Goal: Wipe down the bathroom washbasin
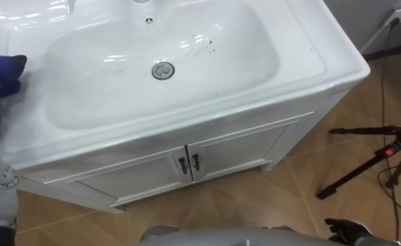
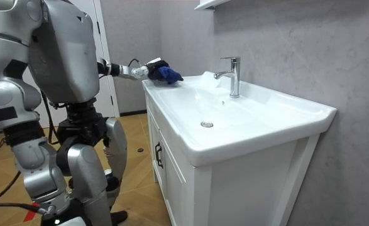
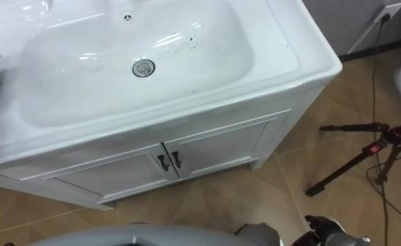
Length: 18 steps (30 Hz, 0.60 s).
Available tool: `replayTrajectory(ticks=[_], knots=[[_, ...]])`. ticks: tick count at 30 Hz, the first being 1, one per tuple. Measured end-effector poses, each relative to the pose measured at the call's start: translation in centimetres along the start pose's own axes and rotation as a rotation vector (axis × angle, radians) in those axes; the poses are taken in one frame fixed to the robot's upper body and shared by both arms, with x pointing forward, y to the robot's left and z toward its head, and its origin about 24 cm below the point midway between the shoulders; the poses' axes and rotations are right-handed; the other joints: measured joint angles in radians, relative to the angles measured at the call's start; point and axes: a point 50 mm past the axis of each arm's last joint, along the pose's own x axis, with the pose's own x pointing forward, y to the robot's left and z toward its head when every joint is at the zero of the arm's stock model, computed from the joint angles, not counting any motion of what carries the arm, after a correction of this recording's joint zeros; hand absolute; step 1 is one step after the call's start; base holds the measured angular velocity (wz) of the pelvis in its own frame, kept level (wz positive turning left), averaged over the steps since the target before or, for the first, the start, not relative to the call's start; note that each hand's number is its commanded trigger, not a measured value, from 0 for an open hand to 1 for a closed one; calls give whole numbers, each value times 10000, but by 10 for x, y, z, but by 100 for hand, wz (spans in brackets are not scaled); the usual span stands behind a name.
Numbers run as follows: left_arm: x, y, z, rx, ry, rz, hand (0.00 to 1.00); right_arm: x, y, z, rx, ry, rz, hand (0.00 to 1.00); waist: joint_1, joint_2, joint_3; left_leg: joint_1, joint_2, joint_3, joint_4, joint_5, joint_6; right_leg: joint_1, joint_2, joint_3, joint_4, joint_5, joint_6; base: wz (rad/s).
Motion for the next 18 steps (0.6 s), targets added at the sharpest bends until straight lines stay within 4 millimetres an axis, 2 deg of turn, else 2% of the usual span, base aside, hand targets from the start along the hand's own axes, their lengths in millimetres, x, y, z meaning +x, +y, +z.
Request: replayTrajectory(ticks=[5, 11, 18], knots=[[-3, -6, 2, 43, -93, -502, 100, 0, -1, -2, 320, 12, -191, 0, -29, 59, 32, -3, -10, 0, 18, 1, 1, 4, -18, 9, 13, 9, 0, 0], [-8, -14, 4, -37, -36, -975, 100, 0, 0, -3, 598, 2, -272, 0, -111, 62, 34, -86, -8, 4, -14, -3, 1, -44, -38, 14, 35, 11, -4, 0], [-14, -22, -6, 179, 410, -1390, 100, 0, -1, -2, 918, -65, -385, 0, -310, 105, 21, -92, -33, 186, 27, -3, 0, -257, -48, 249, 187, 18, -18, -7]])
